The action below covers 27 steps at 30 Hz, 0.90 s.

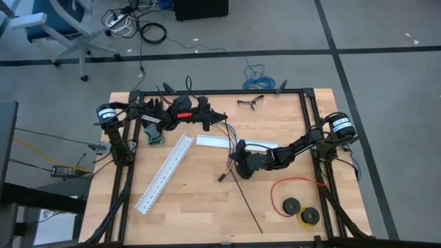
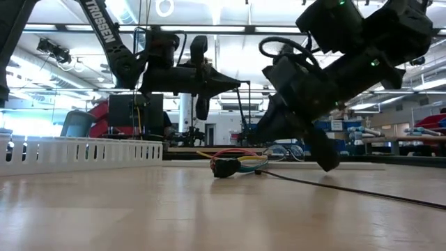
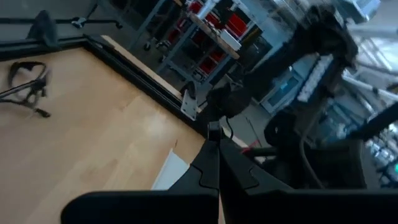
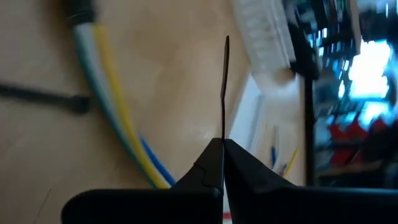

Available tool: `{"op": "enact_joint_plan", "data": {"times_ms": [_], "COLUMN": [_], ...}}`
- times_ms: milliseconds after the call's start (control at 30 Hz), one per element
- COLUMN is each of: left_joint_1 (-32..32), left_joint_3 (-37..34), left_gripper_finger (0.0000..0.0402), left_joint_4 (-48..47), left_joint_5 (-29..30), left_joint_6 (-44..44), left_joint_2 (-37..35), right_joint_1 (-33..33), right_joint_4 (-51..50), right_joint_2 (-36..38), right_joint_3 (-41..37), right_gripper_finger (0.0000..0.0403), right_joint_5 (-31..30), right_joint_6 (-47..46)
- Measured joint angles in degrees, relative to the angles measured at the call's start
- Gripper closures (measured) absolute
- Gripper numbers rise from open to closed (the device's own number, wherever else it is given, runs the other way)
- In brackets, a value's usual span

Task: Ziptie cables
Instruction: Wrap the cables together using a black zip tie

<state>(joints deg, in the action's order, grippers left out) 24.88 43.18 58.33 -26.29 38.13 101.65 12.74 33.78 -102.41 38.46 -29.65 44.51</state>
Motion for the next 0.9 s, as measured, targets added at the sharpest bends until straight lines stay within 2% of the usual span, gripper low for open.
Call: {"op": "enact_joint_plan", "data": {"times_ms": [167,233,500,567,700,900], "left_joint_1": [-3.4,-5.2,-12.2,-14.0,-17.5,-21.8], "left_joint_3": [0.0,0.0,-2.4,-3.1,-3.3,-3.3], "left_gripper_finger": [0.0401,0.0401,0.0401,0.0401,0.0401,0.0401], "left_joint_4": [-0.3,-1.0,-3.2,-3.2,-3.1,-3.7], "left_joint_5": [4.3,6.4,17.4,20.2,25.2,33.5], "left_joint_6": [-9.6,-13.3,-26.7,-30.5,-38.7,-48.9], "left_joint_2": [0.0,0.0,-0.1,-0.1,-0.1,-0.2], "right_joint_1": [-2.7,-3.9,-8.9,-10.2,-12.2,-14.8], "right_joint_4": [-0.9,-2.6,-10.3,-11.2,-9.8,-6.3], "right_joint_2": [0.8,1.8,8.8,9.6,9.6,9.6], "right_joint_3": [0.0,0.0,0.0,0.0,0.0,0.0], "right_gripper_finger": [0.0403,0.0403,0.0403,0.0403,0.0403,0.0403], "right_joint_5": [0.3,3.0,18.2,23.8,34.8,44.5], "right_joint_6": [-17.2,-23.0,-42.4,-46.1,-52.2,-58.5]}}
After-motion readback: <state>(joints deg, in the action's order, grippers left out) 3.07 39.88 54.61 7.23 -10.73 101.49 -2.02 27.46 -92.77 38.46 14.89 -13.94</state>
